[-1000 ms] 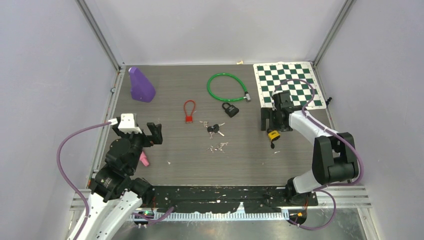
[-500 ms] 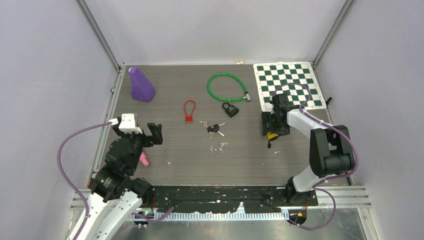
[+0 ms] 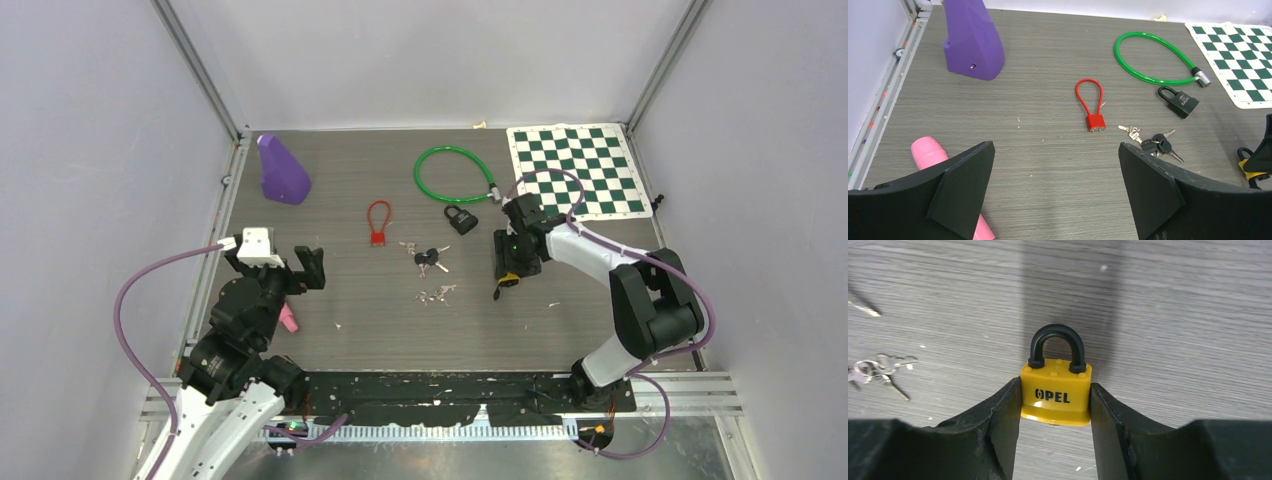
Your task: Unlock with the key
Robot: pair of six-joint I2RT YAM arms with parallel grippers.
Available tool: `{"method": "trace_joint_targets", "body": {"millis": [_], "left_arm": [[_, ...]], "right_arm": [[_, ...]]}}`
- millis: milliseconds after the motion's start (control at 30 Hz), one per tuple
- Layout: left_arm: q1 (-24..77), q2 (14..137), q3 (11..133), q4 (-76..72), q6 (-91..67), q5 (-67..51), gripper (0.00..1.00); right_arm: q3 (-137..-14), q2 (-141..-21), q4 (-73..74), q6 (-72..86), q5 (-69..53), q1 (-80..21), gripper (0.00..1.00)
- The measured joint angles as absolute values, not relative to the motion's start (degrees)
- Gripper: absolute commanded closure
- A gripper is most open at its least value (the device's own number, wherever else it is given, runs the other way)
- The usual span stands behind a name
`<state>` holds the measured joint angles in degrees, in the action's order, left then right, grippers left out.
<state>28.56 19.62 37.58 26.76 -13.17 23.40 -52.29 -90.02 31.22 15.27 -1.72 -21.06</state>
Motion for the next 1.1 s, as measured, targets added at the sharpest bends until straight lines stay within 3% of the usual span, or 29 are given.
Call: {"method": "trace_joint_targets", "body": {"millis": [133, 367, 1000, 1100], "left_arm": [[28.6, 19.6, 37.6, 26.8, -13.2, 23.4, 0.00], [28.6, 19.6, 37.6, 26.8, -13.1, 23.4, 0.00], [29.2, 19.6, 37.6, 26.8, -13.0, 23.4, 0.00], [29.2, 19.6, 37.6, 26.8, -13.0, 23.4, 0.00]], "right_arm": [[-53.6, -90.0, 30.6, 17.7, -1.6, -23.9, 0.68], [-55.8, -91.6, 29.4, 19.9, -1.5, -26.9, 0.50], [-57.3, -93.6, 29.6, 19.9, -1.0, -28.4, 0.43], [-57.3, -93.9, 29.6, 19.9, -1.0, -28.4, 0.37]]}}
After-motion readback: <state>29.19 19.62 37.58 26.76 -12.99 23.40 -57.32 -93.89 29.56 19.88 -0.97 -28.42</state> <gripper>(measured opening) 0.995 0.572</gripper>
